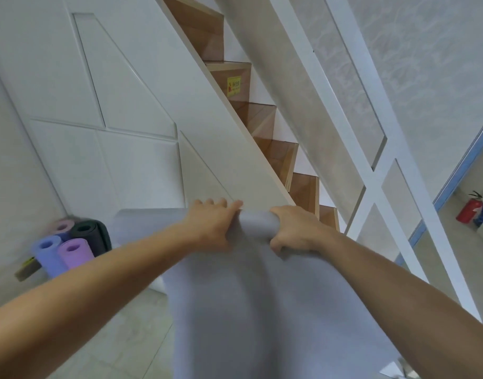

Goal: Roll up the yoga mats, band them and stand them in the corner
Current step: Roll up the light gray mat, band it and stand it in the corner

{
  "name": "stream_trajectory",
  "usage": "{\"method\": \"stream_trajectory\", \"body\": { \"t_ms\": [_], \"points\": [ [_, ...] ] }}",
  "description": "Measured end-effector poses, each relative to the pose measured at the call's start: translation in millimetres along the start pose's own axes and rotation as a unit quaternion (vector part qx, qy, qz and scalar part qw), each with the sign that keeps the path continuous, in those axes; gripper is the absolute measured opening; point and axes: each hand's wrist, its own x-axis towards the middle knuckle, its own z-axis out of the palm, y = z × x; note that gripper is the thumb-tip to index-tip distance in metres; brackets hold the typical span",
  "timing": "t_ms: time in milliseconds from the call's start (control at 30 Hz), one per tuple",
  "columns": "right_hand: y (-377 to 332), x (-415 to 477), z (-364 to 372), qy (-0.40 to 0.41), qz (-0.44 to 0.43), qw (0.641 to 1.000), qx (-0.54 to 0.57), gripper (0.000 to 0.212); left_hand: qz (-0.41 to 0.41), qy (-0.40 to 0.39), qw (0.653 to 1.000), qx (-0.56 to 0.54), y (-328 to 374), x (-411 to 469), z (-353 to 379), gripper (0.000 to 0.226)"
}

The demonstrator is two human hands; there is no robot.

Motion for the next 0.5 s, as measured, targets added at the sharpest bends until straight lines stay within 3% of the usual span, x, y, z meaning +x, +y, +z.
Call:
{"method": "stream_trajectory", "body": {
  "t_ms": [67,167,333,400,500],
  "points": [
    [1,-1,-6,-0.029,-0.005,0.999,0.022,0.037,0.003,0.037,0.999,0.018,14,-4,16,0.096],
    [10,-2,-6,-0.058,-0.014,0.998,-0.030,0.041,-0.001,0.063,0.997,-0.041,19,-2,24,0.060],
    [21,-7,2,-0.020,-0.058,0.965,-0.255,0.094,-0.005,-0.062,0.980,-0.190,19,9,10,0.049],
    [20,-11,9,0.040,-0.066,0.953,-0.292,0.097,-0.008,-0.126,0.933,-0.337,14,13,3,0.048],
    [18,-17,20,0.102,-0.071,0.957,-0.261,0.095,0.002,-0.216,0.840,-0.497,5,14,-3,0.053]
  ]
}}
